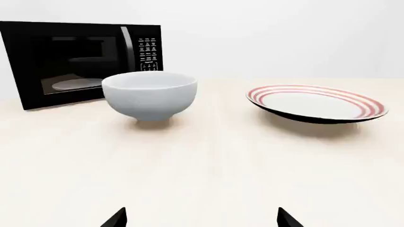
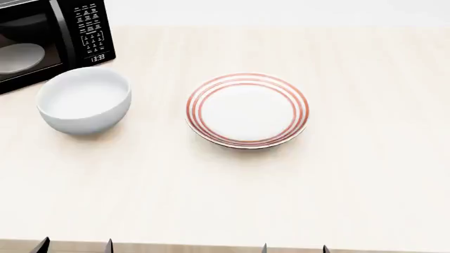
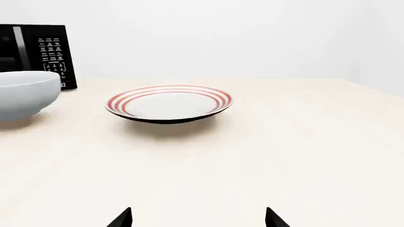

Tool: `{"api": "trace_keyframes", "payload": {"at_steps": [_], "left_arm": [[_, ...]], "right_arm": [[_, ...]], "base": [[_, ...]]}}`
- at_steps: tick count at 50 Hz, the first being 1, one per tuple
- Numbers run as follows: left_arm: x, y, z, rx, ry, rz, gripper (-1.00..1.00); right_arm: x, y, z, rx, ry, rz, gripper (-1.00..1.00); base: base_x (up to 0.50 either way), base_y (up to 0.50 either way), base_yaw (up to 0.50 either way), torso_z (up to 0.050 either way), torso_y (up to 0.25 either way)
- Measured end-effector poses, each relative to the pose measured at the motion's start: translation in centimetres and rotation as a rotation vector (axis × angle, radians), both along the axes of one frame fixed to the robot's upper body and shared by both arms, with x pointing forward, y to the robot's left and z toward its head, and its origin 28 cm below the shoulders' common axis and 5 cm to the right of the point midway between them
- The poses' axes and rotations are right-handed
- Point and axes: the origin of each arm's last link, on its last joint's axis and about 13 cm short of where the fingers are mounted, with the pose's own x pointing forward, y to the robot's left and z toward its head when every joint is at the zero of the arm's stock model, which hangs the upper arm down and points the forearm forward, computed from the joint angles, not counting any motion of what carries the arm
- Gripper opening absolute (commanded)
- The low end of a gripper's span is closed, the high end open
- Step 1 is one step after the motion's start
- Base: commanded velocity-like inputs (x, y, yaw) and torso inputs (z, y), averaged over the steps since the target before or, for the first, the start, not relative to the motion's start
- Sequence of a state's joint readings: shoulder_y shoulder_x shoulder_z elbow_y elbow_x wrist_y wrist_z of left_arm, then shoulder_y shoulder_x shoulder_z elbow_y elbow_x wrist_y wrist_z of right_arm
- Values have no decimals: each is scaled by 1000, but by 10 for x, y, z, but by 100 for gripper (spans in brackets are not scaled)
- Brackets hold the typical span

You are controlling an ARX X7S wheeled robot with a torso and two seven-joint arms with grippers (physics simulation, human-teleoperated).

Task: Put the white bowl to the right of the plate.

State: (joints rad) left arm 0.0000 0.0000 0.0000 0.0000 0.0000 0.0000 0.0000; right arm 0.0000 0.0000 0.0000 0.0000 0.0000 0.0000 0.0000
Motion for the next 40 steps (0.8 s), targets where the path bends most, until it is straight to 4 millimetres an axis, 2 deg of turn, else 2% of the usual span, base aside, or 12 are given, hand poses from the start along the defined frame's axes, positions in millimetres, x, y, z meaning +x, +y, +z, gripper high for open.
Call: {"api": "trace_keyframes", "payload": {"at_steps": [10, 16, 20, 30, 33, 40], "left_arm": [[-1, 0, 3, 12, 1, -6, 100], [1, 2, 19, 17, -7, -15, 100], [4, 5, 37, 21, -31, -17, 100], [8, 11, 89, 25, -109, -23, 100], [8, 12, 99, 27, -126, -23, 100], [6, 13, 110, 31, -146, -26, 100]], "right_arm": [[0, 0, 0, -2, 33, 0, 100], [3, -2, 10, -19, 49, -19, 100], [8, -6, 28, -41, 34, -31, 100], [19, -15, 92, -48, -48, -55, 100], [19, -17, 106, -39, -69, -59, 100], [17, -23, 127, -13, -114, -38, 100]], "base": [[0, 0, 0, 0, 0], [0, 0, 0, 0, 0], [0, 0, 0, 0, 0], [0, 0, 0, 0, 0], [92, 12, 0, 0, 0], [500, 148, 0, 0, 0]]}}
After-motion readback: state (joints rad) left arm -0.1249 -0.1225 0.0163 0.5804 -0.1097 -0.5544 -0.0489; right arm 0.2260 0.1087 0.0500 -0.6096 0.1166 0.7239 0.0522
